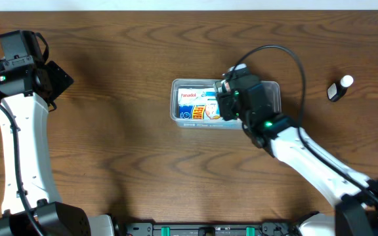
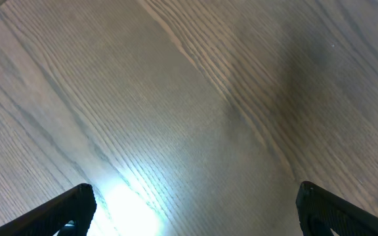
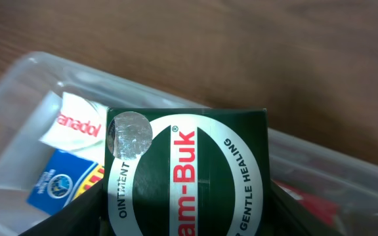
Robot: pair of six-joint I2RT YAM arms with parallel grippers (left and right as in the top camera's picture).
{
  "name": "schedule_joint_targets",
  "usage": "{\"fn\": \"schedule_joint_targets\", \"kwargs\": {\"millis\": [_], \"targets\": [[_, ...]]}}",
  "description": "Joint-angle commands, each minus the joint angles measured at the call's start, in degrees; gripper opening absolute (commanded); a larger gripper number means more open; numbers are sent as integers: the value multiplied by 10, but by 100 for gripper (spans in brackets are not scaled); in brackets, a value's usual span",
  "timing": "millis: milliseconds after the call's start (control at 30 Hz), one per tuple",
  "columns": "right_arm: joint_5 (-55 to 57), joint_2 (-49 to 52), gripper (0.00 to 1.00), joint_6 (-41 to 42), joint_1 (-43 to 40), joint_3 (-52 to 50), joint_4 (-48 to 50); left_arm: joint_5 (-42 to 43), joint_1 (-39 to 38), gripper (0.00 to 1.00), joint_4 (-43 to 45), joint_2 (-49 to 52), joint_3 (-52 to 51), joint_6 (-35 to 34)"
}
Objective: Pack container
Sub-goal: 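Carry the Zam-Buk box with right gripper over the container, then lower the Zam-Buk box between the boxes and open right gripper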
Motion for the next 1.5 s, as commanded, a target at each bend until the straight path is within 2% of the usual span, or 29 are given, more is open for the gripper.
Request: {"fn": "schedule_joint_targets", "kwargs": {"millis": [0, 567, 767, 900, 1100, 1367, 1467], "targets": [[54, 16, 48, 35, 9, 4, 5, -1, 2, 98, -1, 5, 5, -3], [60, 21, 48, 104, 9, 4, -36, -1, 2, 98, -1, 5, 5, -3], [55, 28, 54, 140, 9, 3, -45, -1, 2, 98, -1, 5, 5, -3], [50, 39, 63, 139, 9, 3, -41, -1, 2, 98, -1, 5, 5, -3], [49, 46, 69, 139, 9, 3, -29, -1, 2, 98, -1, 5, 5, -3], [49, 47, 70, 139, 9, 3, -19, -1, 2, 98, -1, 5, 5, -3], [49, 47, 63, 116, 9, 4, -10, -1, 2, 98, -1, 5, 5, -3]]}}
